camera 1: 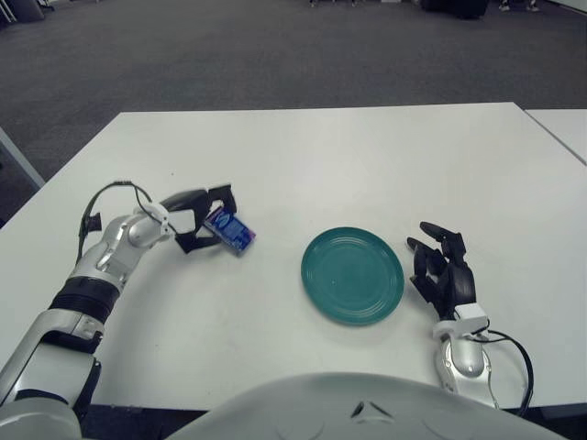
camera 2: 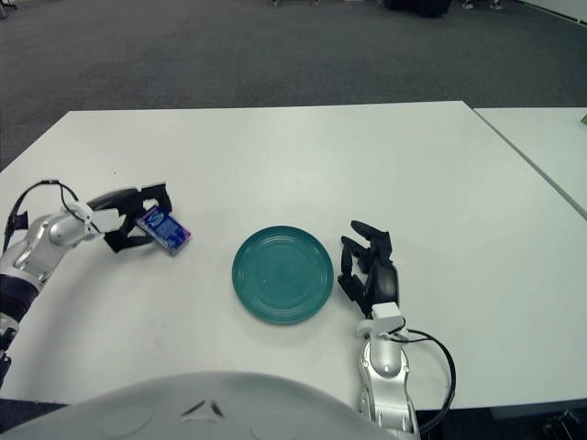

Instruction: Put the gum into the plate.

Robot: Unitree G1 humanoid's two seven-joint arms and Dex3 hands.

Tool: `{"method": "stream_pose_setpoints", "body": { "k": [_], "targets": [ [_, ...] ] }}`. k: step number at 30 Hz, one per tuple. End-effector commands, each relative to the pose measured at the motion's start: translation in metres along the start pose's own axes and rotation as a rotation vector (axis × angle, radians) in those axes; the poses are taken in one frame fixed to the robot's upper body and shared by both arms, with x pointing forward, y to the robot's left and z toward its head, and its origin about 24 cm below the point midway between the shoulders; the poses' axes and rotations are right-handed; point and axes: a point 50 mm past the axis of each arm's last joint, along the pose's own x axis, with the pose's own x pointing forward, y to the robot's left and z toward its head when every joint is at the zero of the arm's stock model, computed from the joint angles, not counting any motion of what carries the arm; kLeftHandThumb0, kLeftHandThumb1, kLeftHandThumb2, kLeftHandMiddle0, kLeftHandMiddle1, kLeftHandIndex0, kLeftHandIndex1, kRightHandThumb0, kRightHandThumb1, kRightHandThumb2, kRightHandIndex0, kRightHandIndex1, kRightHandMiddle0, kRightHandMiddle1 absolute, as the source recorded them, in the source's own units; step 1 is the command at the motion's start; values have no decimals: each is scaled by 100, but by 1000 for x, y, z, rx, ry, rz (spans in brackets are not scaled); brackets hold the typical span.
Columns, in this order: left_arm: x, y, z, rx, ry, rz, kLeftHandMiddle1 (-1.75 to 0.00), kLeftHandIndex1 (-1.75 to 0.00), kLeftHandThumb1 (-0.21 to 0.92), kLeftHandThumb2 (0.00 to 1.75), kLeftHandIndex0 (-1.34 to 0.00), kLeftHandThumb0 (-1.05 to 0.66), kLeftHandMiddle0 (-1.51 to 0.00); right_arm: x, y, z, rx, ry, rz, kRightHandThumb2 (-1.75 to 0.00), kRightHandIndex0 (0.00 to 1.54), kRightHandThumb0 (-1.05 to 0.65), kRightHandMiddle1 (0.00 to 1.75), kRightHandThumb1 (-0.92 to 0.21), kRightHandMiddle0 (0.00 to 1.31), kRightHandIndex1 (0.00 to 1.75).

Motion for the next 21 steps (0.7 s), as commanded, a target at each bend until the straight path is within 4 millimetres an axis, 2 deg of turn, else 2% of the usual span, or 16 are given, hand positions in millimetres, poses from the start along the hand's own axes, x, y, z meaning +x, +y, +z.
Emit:
{"method": "stream_pose_setpoints", "body": {
  "k": [1,3,7,10,15,18,21],
  "targets": [
    [-4,8,7,-57,-33,81,-175,-175,26,138,-65,-50,-120,-11,-3,-24,-16,141,-3,-74,44,-64,105,-92,0,52],
    [-5,10,13,-78,-55,109,-175,-175,26,138,-66,-50,-120,-11,-3,-24,-16,141,-4,-74,44,-64,106,-92,0,53],
    [-5,23,44,-98,-157,171,-175,-175,26,138,-66,-50,-120,-12,-3,-25,-13,146,-3,-73,44,-64,106,-92,0,53],
    [-5,27,56,-105,-190,177,-175,-175,26,138,-66,-50,-121,-12,-3,-26,-13,147,-3,-73,45,-64,107,-92,0,54],
    [-7,23,73,-126,-246,172,-175,-175,27,137,-64,-49,-122,-13,-2,-26,-18,145,-2,-72,46,-64,107,-92,0,54],
    [-9,9,95,-154,-305,137,-175,-175,28,135,-64,-49,-121,-14,0,-26,-17,145,-1,-72,45,-64,106,-92,0,54],
    [-9,3,103,-170,-331,104,-175,-175,29,135,-63,-48,-120,-15,1,-25,-16,144,-2,-73,45,-64,106,-92,0,54]
  ]
}}
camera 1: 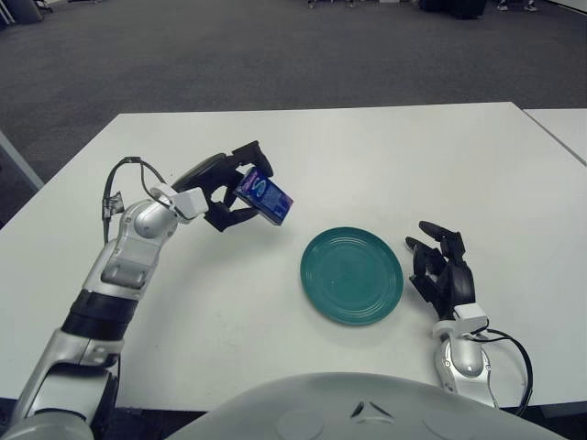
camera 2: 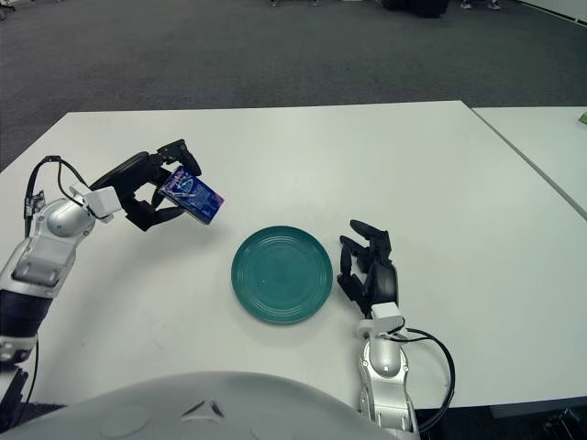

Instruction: Put the gum into the plate.

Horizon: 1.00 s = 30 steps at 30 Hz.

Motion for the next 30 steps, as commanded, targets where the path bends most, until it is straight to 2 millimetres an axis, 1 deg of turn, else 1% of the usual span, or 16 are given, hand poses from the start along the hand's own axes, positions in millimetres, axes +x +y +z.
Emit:
{"method": "stream_pose_setpoints", "body": {
  "k": [1,3,5,10,18,24,30],
  "targets": [
    [2,-13,6,-45,-17,-61,-175,-175,29,135,-63,-48,-120,-16,0,-26,-19,153,-3,-73,45,-64,106,-92,0,54],
    [6,-20,9,-56,-38,-85,-175,-175,29,134,-63,-48,-120,-16,1,-25,-18,152,-3,-73,45,-64,106,-92,0,54],
    [15,-32,11,-59,-68,-111,-175,-175,29,134,-63,-48,-120,-17,2,-25,-17,151,-3,-73,45,-64,106,-92,0,54],
    [25,-45,18,-72,-118,-142,-175,-175,29,134,-63,-48,-120,-17,5,-25,-15,150,-3,-73,44,-64,106,-92,0,54],
    [31,-59,29,-110,-189,-176,-175,-175,28,135,-64,-49,-122,-19,10,-24,-14,150,0,-73,42,-63,106,-92,0,52],
    [46,-81,41,-154,-218,-216,-175,-175,27,137,-65,-49,-123,-21,13,-23,-6,152,2,-73,42,-63,104,-92,0,52],
    [49,-94,37,-173,-197,-266,-175,-175,27,137,-65,-49,-122,-22,14,-24,-5,151,1,-74,43,-64,103,-92,0,52]
  ]
}}
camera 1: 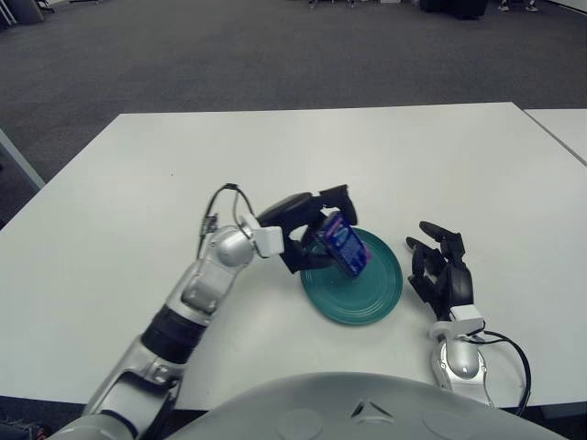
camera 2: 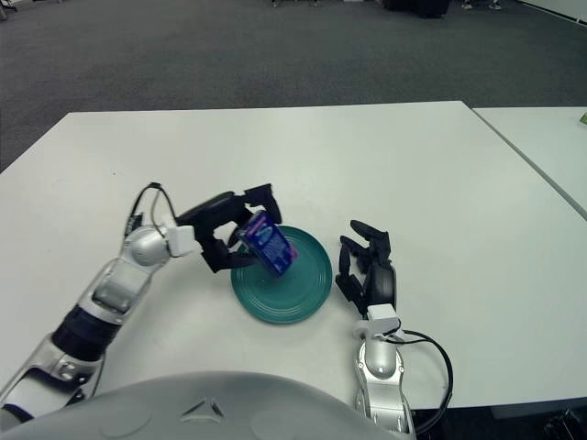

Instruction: Put the gum into the plate.

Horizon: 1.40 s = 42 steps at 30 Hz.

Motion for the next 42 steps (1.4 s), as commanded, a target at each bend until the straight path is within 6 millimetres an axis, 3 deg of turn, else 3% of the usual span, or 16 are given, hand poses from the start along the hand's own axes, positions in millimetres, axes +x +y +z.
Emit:
{"method": "stream_pose_setpoints", "body": {
  "k": [1,8,10,11,12,13,15,16,18,19,21,25,27,31,42],
  "targets": [
    [1,0,-8,10,39,-19,-175,-175,27,137,-65,-49,-122,-19,3,-26,-12,160,4,-74,43,-64,103,-92,0,52],
    [8,-11,-20,97,51,-45,-175,-175,31,131,-61,-48,-119,-20,4,-27,5,161,6,-72,42,-64,100,-92,0,52],
    [7,-11,-22,135,54,-51,-175,-175,39,122,-55,-46,-109,-20,5,-27,8,161,6,-73,41,-64,100,-92,0,51],
    [6,-12,-23,170,63,-59,-175,-175,46,113,-50,-45,-93,-21,6,-27,10,162,7,-73,41,-64,99,-92,0,51],
    [6,-12,-24,192,69,-65,-171,-175,59,89,-36,-63,-68,-21,6,-27,10,163,7,-73,40,-64,99,-92,0,51],
    [4,-13,-26,219,76,-74,-169,-175,66,78,-31,-69,-59,-21,6,-27,11,162,7,-74,40,-64,98,-92,0,51],
    [3,-14,-28,242,81,-81,-142,-159,81,50,-12,-88,-25,-21,8,-27,12,161,8,-75,41,-64,97,-92,0,51],
    [2,-15,-29,254,85,-87,-138,-157,84,46,-10,-91,-21,-21,8,-27,13,160,9,-75,41,-64,96,-92,0,51],
    [0,-17,-31,270,91,-98,-98,-109,89,35,-4,-99,-9,-21,8,-27,15,158,9,-74,42,-64,96,-92,0,52],
    [-1,-18,-32,283,99,-113,-88,-99,89,33,-3,-100,-7,-21,9,-27,17,157,8,-74,42,-64,95,-92,0,52],
    [-2,-19,-33,298,107,-129,-51,-60,91,28,-1,-103,-3,-21,9,-27,18,154,7,-73,45,-62,96,-92,0,53],
    [-3,-21,-36,333,113,-158,-13,-20,92,23,0,-104,-1,-20,10,-27,21,148,4,-72,46,-59,98,-92,0,55],
    [-3,-21,-37,342,113,-164,-7,-10,92,22,0,-105,0,-20,11,-27,23,147,3,-72,46,-59,98,-92,0,55],
    [-4,-22,-39,357,115,-178,-1,-2,92,20,0,-105,0,-20,11,-27,25,147,2,-73,44,-58,98,-92,0,55],
    [-8,-20,-41,402,126,-261,0,0,92,10,0,-105,0,-20,11,-27,27,155,-5,-74,43,-58,97,-92,0,55]
  ]
}}
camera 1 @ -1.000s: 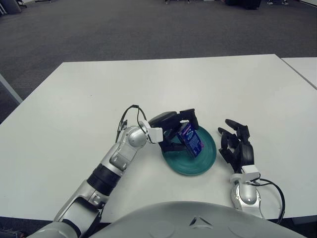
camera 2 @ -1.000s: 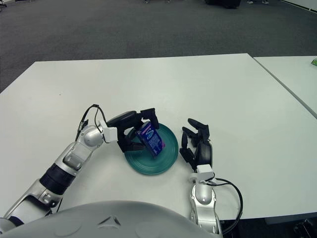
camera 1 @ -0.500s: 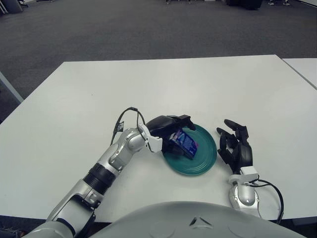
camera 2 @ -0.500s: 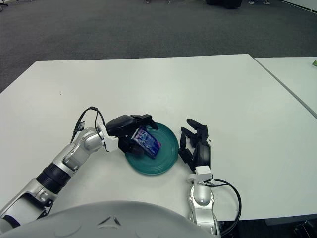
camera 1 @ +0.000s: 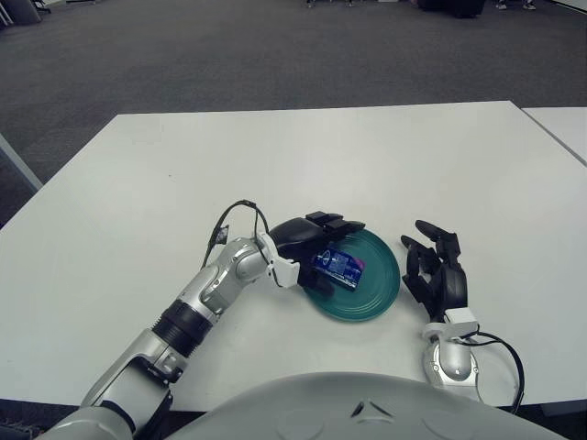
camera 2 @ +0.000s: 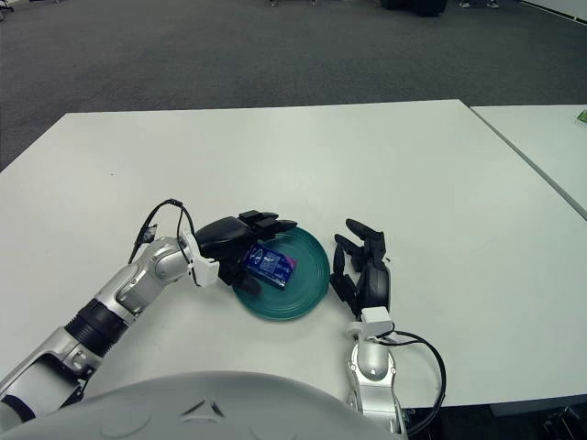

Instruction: Put the gum into the plate.

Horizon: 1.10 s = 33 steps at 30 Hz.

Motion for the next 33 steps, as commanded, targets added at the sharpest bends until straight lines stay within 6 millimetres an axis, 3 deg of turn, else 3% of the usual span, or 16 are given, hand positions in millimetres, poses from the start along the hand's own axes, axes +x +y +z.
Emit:
{"method": "stream_pose_setpoints", "body": {
  "k": [1,11,16,20,23,25,27,28,30,33],
  "targets": [
    [-2,6,-3,47,7,-41,0,0,92,10,0,-105,0,-17,4,-27,-4,177,3,-74,43,-58,98,-92,0,56],
    [-6,12,-9,1,45,-45,0,0,92,7,0,-105,0,-16,3,-27,4,182,4,-73,42,-58,101,-92,0,56],
    [-10,15,-14,-83,80,55,0,0,92,21,0,-105,0,-17,3,-26,3,183,5,-73,40,-58,102,-92,0,55],
    [-20,15,-23,-230,132,236,0,0,92,34,0,-105,0,-17,1,-26,3,183,5,-73,39,-58,102,-92,0,55],
    [-35,2,-31,-501,186,490,0,-1,92,47,-2,-105,0,-17,0,-25,3,181,8,-73,39,-59,102,-92,0,54],
    [-45,-11,-33,-641,217,621,-2,-13,92,61,-2,-105,-9,-18,0,-24,2,179,9,-73,39,-59,102,-92,0,54],
    [-55,-19,-35,-769,242,746,-6,-59,92,74,-1,-102,-23,-18,-1,-24,0,177,10,-72,40,-59,103,-92,0,54],
    [-57,-21,-36,-797,247,775,-8,-73,92,77,0,-101,-28,-18,-2,-24,0,177,10,-72,40,-59,103,-92,0,54],
    [-65,-27,-40,-896,274,884,-11,-90,92,82,-1,-100,-35,-18,-3,-23,-2,178,11,-72,41,-59,104,-92,0,55],
    [-73,-36,-44,-1012,297,1013,-32,-110,92,87,-13,-94,-44,-18,-4,-23,-7,180,14,-71,42,-59,105,-92,0,55]
  ]
}}
